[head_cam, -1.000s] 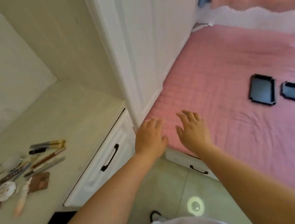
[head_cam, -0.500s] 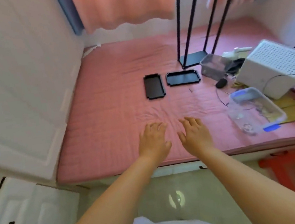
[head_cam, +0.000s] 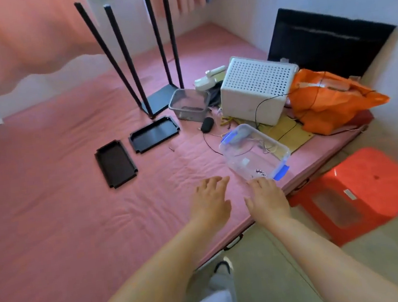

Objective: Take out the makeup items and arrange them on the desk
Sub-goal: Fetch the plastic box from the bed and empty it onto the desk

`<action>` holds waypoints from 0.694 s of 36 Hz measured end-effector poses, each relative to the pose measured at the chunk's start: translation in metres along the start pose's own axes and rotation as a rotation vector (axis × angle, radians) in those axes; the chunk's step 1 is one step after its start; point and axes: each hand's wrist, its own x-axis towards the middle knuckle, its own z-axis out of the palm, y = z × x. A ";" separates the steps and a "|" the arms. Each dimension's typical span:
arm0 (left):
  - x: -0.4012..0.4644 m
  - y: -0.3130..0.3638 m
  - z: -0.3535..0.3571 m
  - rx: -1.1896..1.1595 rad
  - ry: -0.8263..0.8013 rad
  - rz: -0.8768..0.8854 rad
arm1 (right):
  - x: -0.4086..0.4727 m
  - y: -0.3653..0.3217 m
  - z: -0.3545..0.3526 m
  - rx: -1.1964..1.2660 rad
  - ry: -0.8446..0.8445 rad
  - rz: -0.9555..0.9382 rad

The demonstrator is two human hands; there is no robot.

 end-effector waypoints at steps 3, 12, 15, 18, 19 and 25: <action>0.043 0.006 0.002 0.005 -0.082 0.046 | 0.033 0.016 -0.006 0.050 -0.028 0.076; 0.156 0.022 0.019 0.092 -0.254 0.119 | 0.114 0.068 -0.021 0.162 -0.091 0.205; 0.185 0.022 0.031 0.108 -0.317 0.105 | 0.142 0.087 -0.023 0.145 -0.156 0.206; 0.215 0.022 0.042 0.093 -0.354 0.067 | 0.174 0.104 -0.021 0.116 -0.222 0.181; 0.225 0.022 0.044 0.081 -0.359 0.050 | 0.184 0.108 -0.020 0.116 -0.252 0.169; 0.280 0.027 0.048 -0.023 -0.351 -0.081 | 0.236 0.131 -0.017 0.031 -0.434 0.061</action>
